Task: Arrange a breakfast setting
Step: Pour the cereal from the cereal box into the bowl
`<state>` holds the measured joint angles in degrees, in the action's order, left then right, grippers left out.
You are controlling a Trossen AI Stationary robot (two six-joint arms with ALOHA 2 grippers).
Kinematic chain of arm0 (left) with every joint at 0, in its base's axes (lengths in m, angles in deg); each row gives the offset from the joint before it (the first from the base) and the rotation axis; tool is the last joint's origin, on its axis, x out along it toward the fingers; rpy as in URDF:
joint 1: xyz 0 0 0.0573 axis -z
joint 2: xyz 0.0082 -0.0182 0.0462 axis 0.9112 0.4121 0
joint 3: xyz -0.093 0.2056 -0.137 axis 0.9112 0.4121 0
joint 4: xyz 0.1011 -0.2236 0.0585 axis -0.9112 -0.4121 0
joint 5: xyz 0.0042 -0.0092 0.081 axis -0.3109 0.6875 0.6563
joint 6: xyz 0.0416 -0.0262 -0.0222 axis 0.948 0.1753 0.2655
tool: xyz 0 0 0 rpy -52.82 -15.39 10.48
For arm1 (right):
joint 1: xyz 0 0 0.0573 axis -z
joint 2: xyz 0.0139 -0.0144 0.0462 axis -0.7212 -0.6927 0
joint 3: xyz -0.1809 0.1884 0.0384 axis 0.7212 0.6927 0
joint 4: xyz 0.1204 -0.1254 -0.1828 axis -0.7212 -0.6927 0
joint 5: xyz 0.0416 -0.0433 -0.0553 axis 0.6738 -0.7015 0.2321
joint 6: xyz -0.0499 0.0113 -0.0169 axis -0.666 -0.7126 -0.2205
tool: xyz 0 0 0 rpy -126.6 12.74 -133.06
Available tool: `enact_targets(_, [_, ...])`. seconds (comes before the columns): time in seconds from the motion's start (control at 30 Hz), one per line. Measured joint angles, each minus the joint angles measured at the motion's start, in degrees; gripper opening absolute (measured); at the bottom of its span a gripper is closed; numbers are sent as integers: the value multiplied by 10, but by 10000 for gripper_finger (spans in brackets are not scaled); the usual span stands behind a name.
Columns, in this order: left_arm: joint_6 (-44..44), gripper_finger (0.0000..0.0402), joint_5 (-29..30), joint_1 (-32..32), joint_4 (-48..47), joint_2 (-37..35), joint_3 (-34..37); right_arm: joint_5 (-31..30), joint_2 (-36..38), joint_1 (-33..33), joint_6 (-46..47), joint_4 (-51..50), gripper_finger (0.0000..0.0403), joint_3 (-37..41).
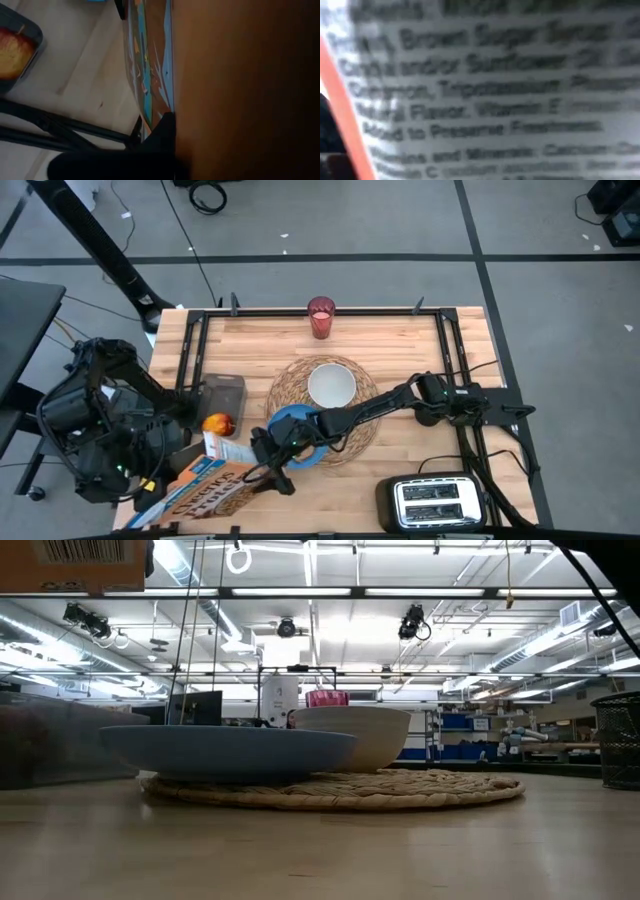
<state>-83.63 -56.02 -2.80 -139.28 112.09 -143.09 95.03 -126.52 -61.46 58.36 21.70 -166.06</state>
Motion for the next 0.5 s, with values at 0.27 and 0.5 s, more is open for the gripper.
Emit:
enact_targets(0.27, [1, 13, 16, 0, 3, -6, 0, -2, 5, 0, -2, -1, 282, 0])
enact_targets(0.5, [2, 67, 36, -2, 16, -20, -1, -7, 56, 0, -51, -112, 282, 1])
